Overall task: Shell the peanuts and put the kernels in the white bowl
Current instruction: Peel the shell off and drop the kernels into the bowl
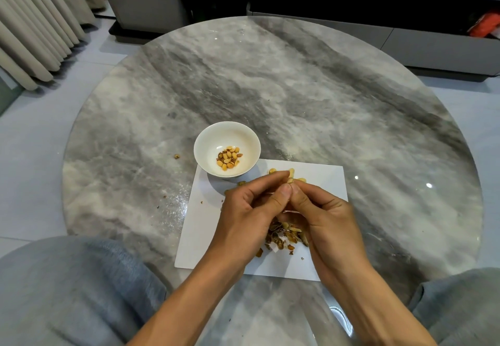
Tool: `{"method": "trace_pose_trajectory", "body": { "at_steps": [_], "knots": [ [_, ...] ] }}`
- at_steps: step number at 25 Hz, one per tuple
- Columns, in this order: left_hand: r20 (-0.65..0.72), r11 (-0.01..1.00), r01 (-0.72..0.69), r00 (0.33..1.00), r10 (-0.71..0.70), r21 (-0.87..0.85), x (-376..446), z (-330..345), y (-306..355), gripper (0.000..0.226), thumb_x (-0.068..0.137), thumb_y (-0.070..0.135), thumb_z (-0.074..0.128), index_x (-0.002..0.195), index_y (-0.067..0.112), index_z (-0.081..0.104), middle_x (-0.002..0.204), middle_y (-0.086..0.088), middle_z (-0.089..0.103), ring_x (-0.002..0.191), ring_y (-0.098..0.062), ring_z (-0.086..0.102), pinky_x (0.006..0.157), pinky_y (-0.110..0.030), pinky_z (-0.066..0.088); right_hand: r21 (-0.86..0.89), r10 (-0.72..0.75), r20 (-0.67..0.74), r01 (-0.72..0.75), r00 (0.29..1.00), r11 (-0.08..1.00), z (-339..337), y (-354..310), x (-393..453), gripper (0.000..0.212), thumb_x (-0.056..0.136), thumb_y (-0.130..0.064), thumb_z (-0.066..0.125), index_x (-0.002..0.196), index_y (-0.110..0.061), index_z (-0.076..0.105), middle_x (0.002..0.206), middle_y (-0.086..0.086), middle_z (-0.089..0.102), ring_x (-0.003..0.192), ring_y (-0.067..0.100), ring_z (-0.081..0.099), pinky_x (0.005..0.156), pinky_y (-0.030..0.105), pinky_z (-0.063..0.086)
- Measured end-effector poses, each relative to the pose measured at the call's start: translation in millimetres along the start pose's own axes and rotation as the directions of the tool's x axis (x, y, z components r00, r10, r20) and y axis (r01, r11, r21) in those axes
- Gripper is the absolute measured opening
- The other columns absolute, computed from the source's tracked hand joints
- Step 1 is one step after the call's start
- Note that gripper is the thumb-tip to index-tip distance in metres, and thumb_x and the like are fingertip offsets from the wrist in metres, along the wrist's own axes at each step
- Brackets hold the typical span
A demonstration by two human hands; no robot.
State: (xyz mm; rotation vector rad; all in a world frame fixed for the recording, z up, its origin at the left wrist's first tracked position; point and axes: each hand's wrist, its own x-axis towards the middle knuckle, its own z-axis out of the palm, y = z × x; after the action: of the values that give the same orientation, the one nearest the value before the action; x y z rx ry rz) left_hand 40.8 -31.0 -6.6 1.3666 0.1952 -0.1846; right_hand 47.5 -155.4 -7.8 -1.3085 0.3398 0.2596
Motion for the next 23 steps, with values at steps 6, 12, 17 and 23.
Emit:
{"method": "trace_pose_trajectory", "body": {
  "at_steps": [6, 12, 17, 23],
  "knots": [
    [-0.011, 0.949, -0.179, 0.982, 0.188, 0.259, 3, -6, 1, 0.034, 0.084, 0.001, 0.075, 0.108, 0.024, 0.076, 0.102, 0.008, 0.072, 0.085, -0.007, 0.071, 0.080, -0.023, 0.058, -0.154, -0.013, 0.042, 0.019, 0.999, 0.988, -9, -15, 1, 0.015, 0.089, -0.013, 0.068, 0.089, -0.020, 0.081, 0.092, 0.007, 0.078, 0.082, 0.019, 0.071, 0.071, 0.029, 0.058],
    [-0.035, 0.935, -0.207, 0.973, 0.227, 0.289, 3, -5, 1, 0.033, 0.083, -0.001, 0.076, 0.106, 0.022, 0.077, 0.099, 0.008, 0.071, 0.083, -0.007, 0.071, 0.077, -0.020, 0.057, -0.240, -0.039, 0.104, 0.063, 0.994, 0.969, -14, -24, 1, 0.016, 0.088, -0.008, 0.068, 0.091, -0.018, 0.080, 0.090, 0.006, 0.078, 0.071, 0.016, 0.068, 0.063, 0.022, 0.055],
    [0.031, 0.819, -0.342, 0.928, 0.370, 0.460, 1, -5, 2, 0.034, 0.084, 0.001, 0.075, 0.108, 0.025, 0.077, 0.101, 0.013, 0.073, 0.090, 0.000, 0.069, 0.078, -0.014, 0.054, -0.205, -0.011, 0.055, 0.022, 0.998, 0.979, -17, -27, 2, 0.009, 0.077, -0.002, 0.077, 0.085, -0.002, 0.079, 0.081, 0.015, 0.077, 0.071, 0.021, 0.071, 0.062, 0.022, 0.057],
    [0.030, 0.891, -0.296, 0.952, 0.304, 0.345, 3, -9, 6, 0.027, 0.081, -0.001, 0.077, 0.101, 0.017, 0.079, 0.091, 0.005, 0.075, 0.083, -0.009, 0.073, 0.076, -0.021, 0.058, -0.209, -0.073, 0.075, 0.087, 0.995, 0.974, -14, -32, -1, 0.005, 0.071, -0.004, 0.078, 0.076, -0.006, 0.080, 0.074, 0.015, 0.075, 0.064, 0.021, 0.071, 0.062, 0.025, 0.059]
  ]
}}
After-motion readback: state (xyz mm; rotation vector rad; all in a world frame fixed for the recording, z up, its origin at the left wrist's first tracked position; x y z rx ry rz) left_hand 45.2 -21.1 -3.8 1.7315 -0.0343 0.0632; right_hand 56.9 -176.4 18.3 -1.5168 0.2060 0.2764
